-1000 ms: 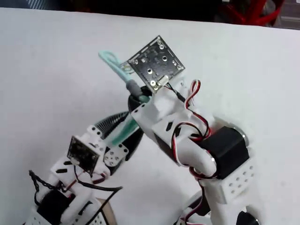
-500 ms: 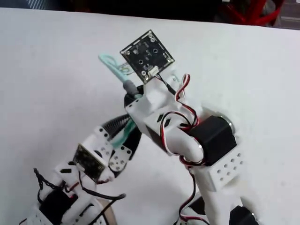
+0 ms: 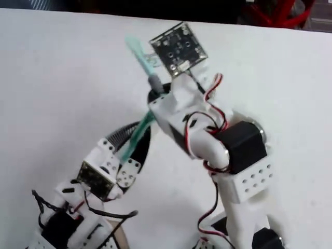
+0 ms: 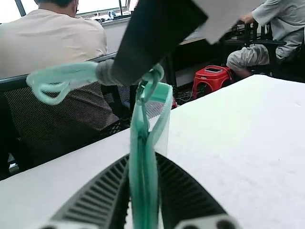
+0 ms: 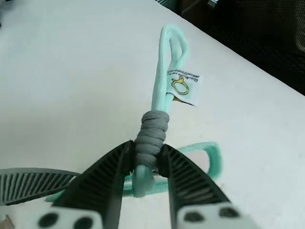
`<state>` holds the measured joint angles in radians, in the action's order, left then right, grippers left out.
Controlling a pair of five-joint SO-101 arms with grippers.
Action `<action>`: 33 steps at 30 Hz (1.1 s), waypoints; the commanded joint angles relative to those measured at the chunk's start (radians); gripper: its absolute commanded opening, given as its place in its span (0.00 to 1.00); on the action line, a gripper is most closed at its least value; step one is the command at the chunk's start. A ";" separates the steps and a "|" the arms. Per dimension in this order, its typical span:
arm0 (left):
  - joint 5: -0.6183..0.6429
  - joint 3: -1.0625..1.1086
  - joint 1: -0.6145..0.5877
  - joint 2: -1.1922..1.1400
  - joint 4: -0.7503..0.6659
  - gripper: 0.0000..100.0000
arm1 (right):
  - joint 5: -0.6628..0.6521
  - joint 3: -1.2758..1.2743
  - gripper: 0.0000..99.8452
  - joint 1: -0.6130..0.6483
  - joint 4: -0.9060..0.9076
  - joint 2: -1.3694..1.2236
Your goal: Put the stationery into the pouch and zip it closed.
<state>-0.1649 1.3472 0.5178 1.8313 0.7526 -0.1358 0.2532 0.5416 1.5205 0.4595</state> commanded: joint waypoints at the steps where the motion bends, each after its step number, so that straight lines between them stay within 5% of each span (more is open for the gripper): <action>1: -0.006 0.011 -0.030 -0.005 0.018 0.02 | 0.003 0.006 0.02 -0.087 -0.027 -0.002; 33: -0.014 0.034 -0.030 -0.005 0.015 0.02 | 0.009 -0.167 0.02 -0.326 -0.282 0.005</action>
<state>-0.1711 1.3625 0.5117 1.8328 0.7511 -0.1327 0.0736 0.2854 1.2812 0.4565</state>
